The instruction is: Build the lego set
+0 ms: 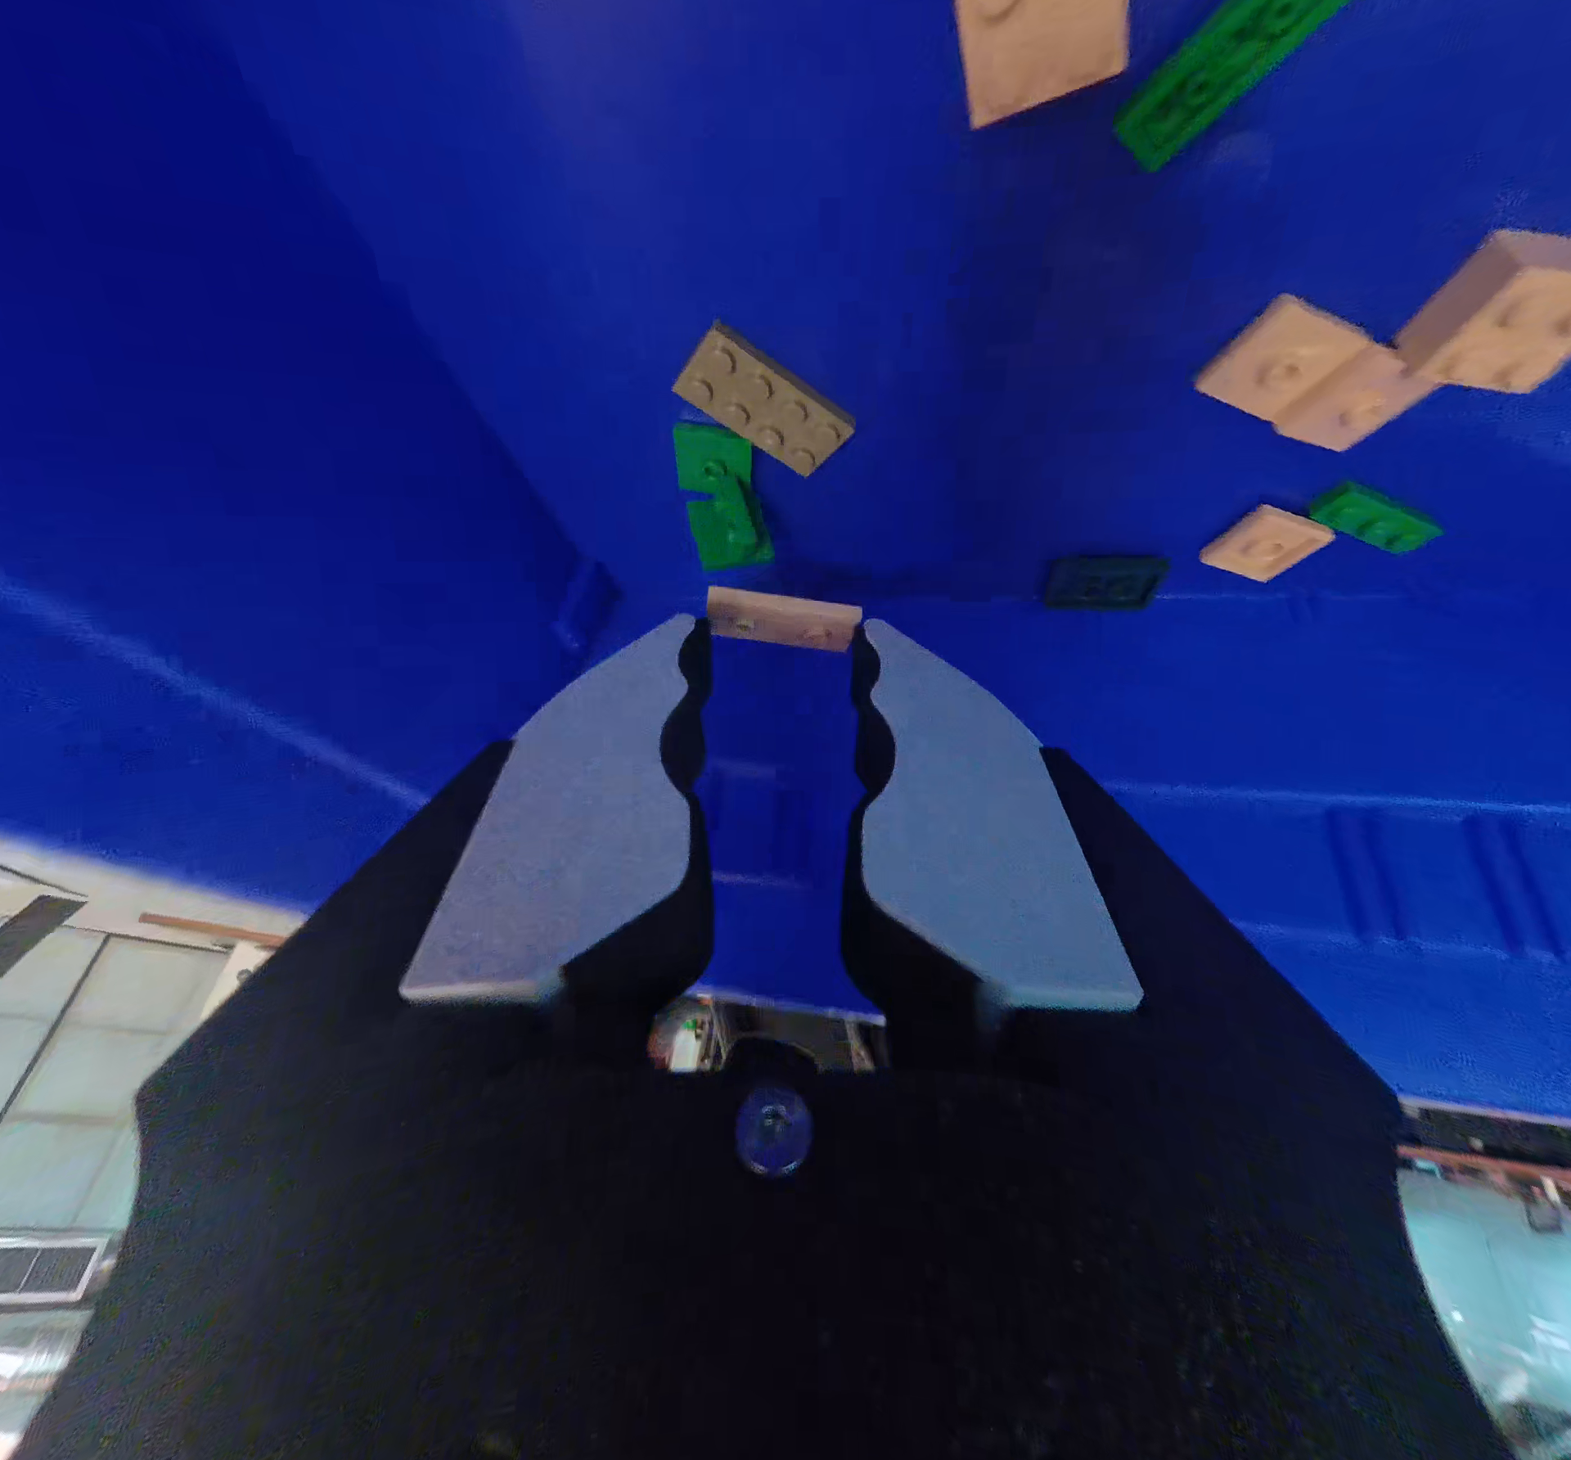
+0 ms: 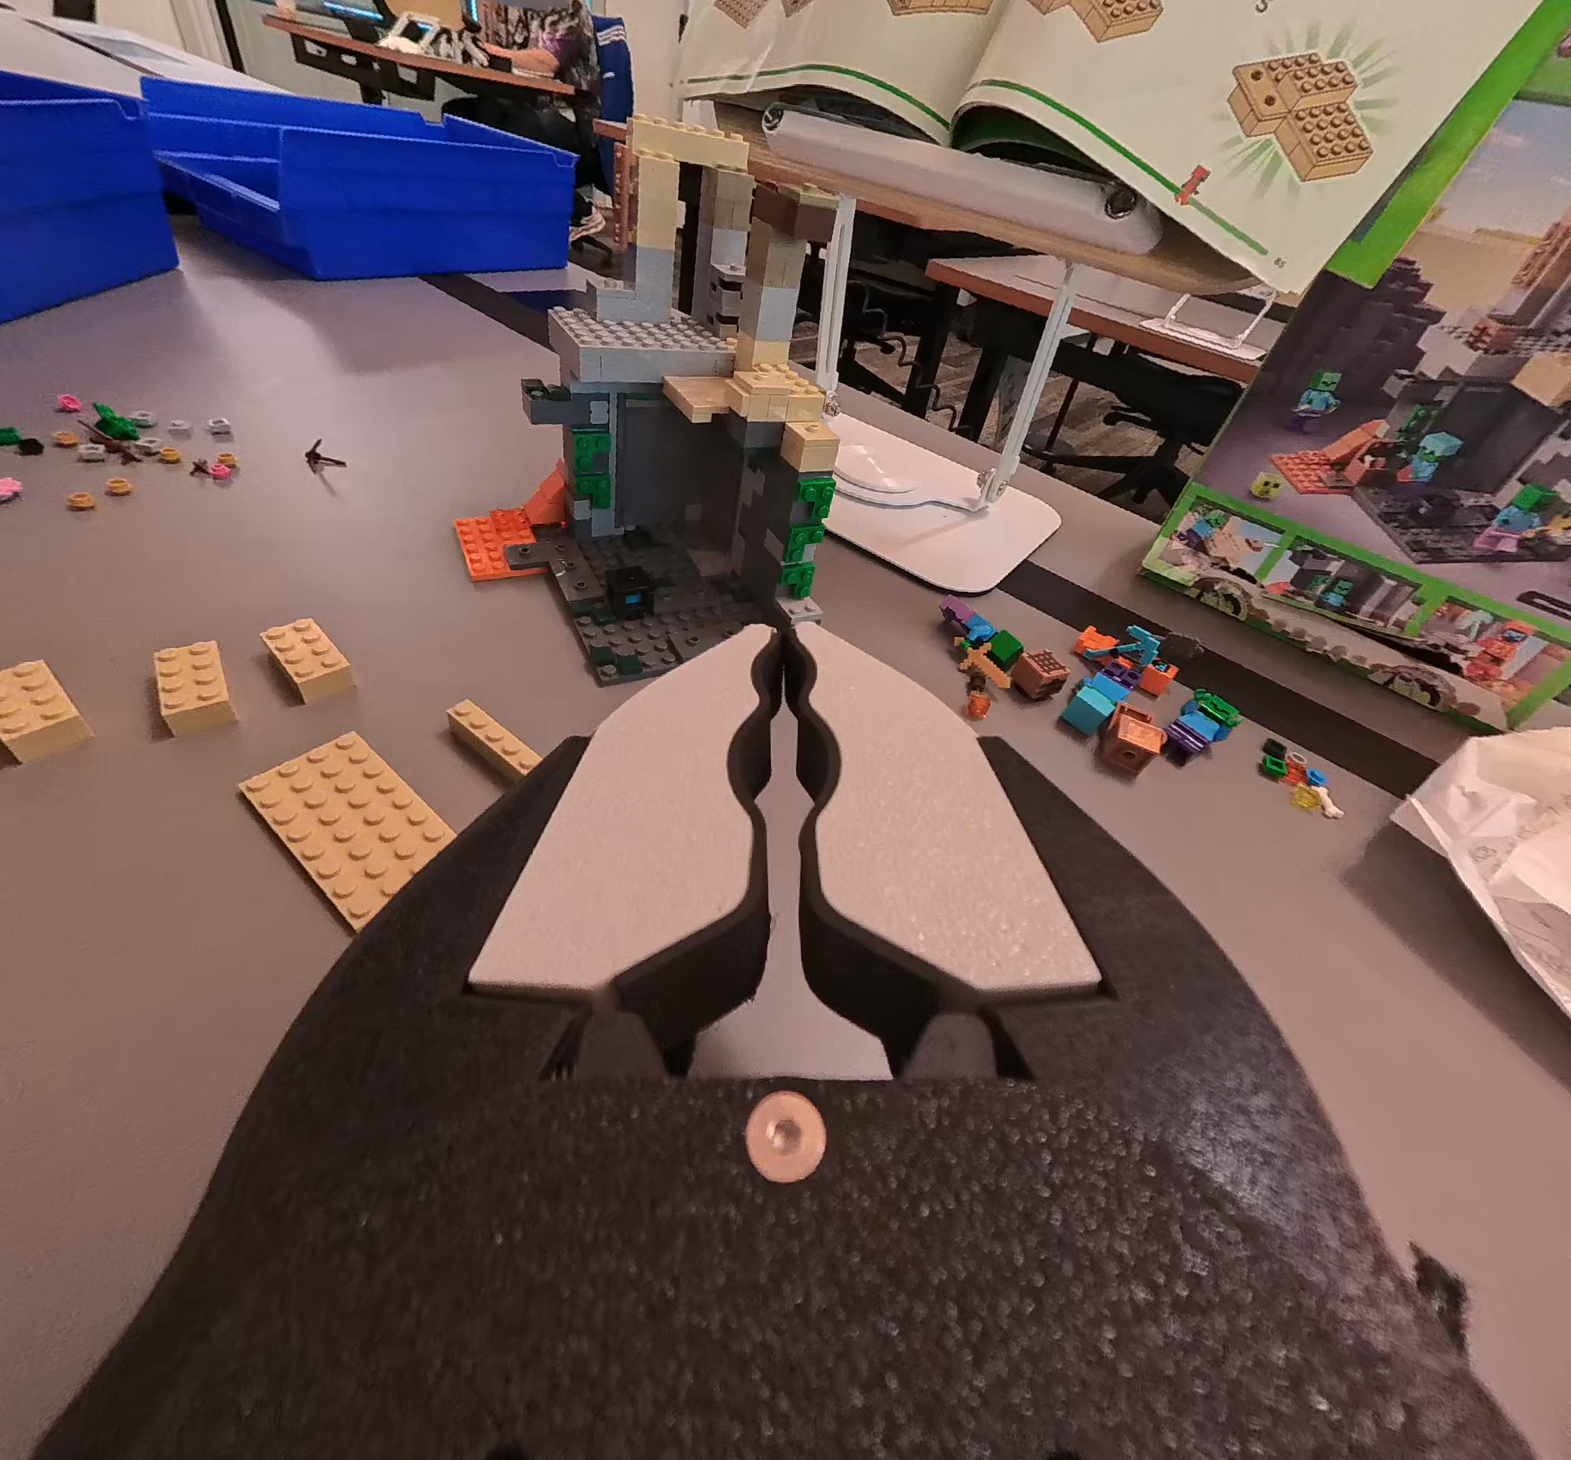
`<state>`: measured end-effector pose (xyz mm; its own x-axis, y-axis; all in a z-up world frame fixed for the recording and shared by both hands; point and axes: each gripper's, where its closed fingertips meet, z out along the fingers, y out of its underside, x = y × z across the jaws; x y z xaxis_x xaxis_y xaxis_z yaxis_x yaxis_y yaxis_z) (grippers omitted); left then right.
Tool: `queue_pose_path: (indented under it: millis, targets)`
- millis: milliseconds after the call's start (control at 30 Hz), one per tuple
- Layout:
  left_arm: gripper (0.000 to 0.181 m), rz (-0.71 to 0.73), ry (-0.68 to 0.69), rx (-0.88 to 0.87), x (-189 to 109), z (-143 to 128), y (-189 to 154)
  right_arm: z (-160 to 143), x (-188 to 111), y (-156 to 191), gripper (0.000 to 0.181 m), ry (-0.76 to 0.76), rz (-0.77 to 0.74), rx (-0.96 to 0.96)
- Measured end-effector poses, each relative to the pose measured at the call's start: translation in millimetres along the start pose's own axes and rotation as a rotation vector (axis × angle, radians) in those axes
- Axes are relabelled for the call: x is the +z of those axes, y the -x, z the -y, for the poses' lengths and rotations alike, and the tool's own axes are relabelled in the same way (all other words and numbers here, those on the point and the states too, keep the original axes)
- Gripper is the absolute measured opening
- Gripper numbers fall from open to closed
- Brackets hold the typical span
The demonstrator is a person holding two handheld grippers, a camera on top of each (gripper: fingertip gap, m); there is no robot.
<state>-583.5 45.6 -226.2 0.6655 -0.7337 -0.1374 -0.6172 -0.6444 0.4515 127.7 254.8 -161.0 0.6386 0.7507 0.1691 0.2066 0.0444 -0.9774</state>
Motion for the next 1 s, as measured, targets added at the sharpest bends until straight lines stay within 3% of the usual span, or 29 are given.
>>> queue_pose_path:
  millis: [133,200,367,500,633,700,800,1000]
  targets:
    - [0.031,0.055,-0.075,-0.004,-36,6,-2,3,-2,0,0.000,-0.015,0.008,0.003]
    - [0.000,0.107,-0.173,0.004,-62,18,-3,5,-4,0,0.000,-0.026,0.010,0.004]
    - [0.000,0.176,-0.387,0.025,-130,48,-21,12,-9,0,0.000,-0.056,0.021,0.007]
    - [0.000,0.210,-0.405,0.056,-148,57,-32,17,-12,2,0.000,-0.077,0.032,0.006]
    - [0.000,0.222,-0.406,0.041,-142,61,-31,21,-15,3,0.000,-0.089,0.037,0.007]
    - [0.010,0.212,-0.409,0.002,-131,63,-26,22,-16,4,0.000,-0.089,0.040,0.007]
    - [0.023,0.183,-0.410,-0.059,-105,64,-17,22,-16,6,0.000,-0.088,0.047,0.002]
    - [0.025,0.175,-0.389,-0.027,-49,69,-7,19,-14,8,0.000,-0.071,0.054,-0.005]
